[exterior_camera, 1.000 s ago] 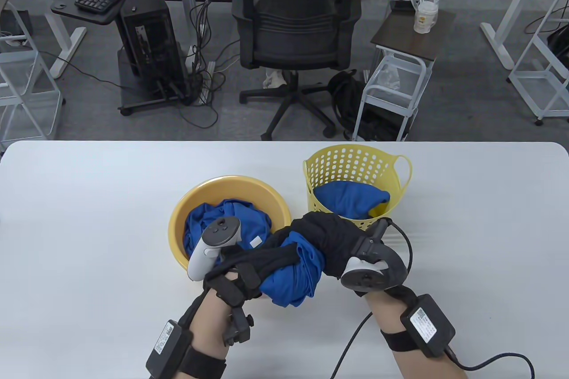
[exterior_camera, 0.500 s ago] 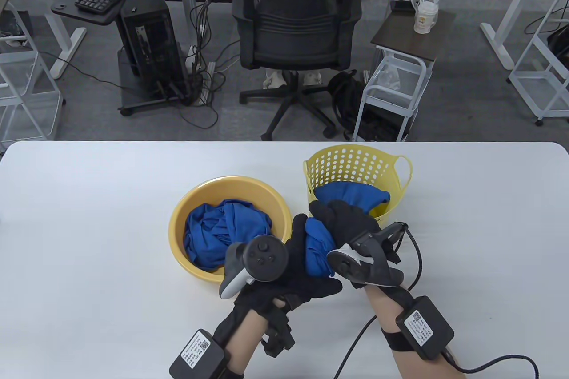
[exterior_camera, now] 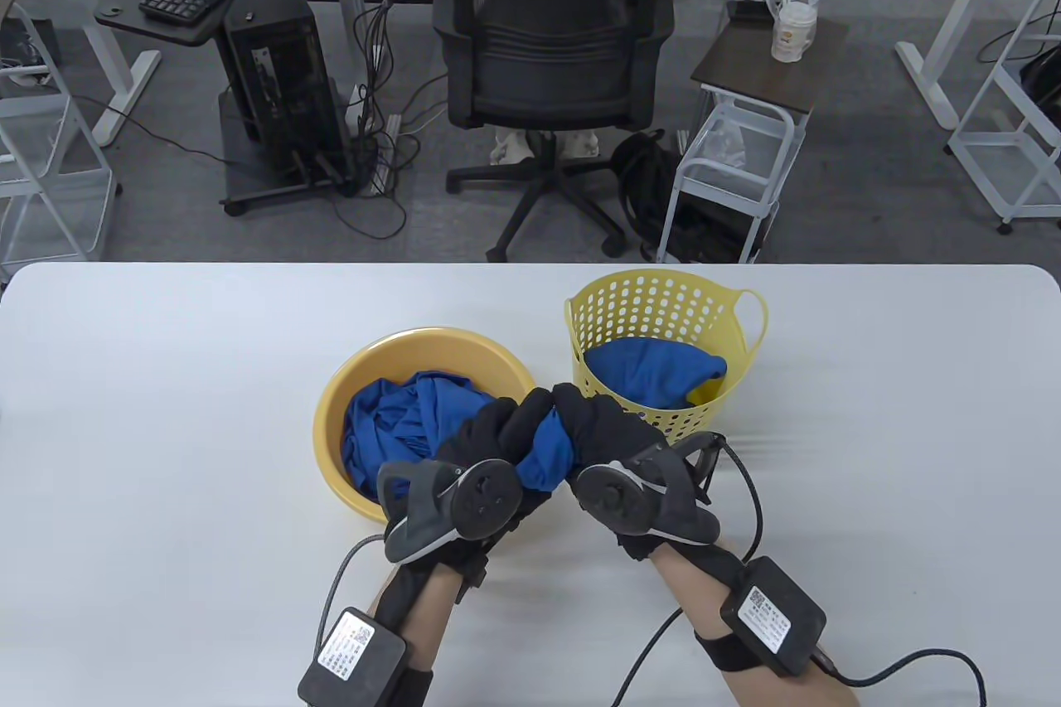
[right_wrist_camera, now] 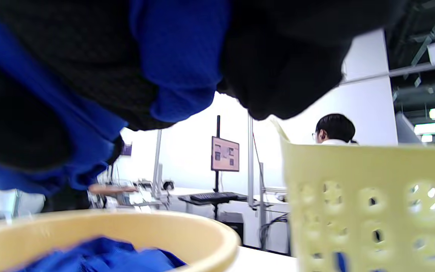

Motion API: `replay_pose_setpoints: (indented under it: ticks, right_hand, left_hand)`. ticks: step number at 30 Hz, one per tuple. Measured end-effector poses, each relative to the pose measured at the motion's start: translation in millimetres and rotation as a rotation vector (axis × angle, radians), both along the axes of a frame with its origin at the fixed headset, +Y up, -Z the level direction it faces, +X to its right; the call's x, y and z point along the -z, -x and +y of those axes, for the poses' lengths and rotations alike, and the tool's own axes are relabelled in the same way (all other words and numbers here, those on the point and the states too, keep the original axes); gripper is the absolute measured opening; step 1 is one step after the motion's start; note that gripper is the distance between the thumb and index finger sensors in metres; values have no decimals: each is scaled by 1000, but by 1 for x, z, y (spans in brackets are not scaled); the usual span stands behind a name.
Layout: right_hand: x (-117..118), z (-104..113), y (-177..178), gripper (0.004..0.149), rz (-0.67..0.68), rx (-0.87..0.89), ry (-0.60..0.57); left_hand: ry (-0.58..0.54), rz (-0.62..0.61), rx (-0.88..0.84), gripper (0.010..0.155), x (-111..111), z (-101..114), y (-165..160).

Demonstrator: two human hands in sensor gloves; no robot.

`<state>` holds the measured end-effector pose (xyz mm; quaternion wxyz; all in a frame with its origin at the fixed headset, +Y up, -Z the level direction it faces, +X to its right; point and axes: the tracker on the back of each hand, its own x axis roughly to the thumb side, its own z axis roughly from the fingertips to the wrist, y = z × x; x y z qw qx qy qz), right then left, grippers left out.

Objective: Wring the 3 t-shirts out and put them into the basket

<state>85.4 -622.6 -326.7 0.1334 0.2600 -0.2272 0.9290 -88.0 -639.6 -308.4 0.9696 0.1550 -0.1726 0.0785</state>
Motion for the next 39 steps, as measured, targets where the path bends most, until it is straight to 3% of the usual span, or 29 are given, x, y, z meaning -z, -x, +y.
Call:
replay_pose_setpoints:
  ticks: [4, 10, 14, 20, 25, 30, 35, 39]
  right_hand:
    - [3, 0, -11, 78, 65, 331, 108]
    - [6, -12, -10, 76, 46, 500, 251]
    - [12, -22, -9, 75, 21, 529, 318]
    - [10, -10, -15, 74, 47, 586, 308]
    - [12, -15, -13, 74, 38, 626, 367]
    - [8, -4, -17, 74, 61, 648, 334]
    - [13, -11, -19, 74, 66, 687, 423]
    - [12, -3, -24, 74, 77, 689, 410]
  left_hand:
    - [-171, 68, 67, 112, -16, 16, -7]
    - [-216, 117, 143, 113, -22, 18, -11]
    - [-212, 129, 170, 113, -17, 9, -14]
    - [-281, 149, 151, 113, -26, 18, -19]
    - [-278, 151, 171, 113, -26, 18, -18]
    - [-332, 156, 159, 113, -34, 28, -21]
    - [-303, 147, 169, 114, -32, 25, -22]
    - [-339, 147, 142, 112, -34, 29, -25]
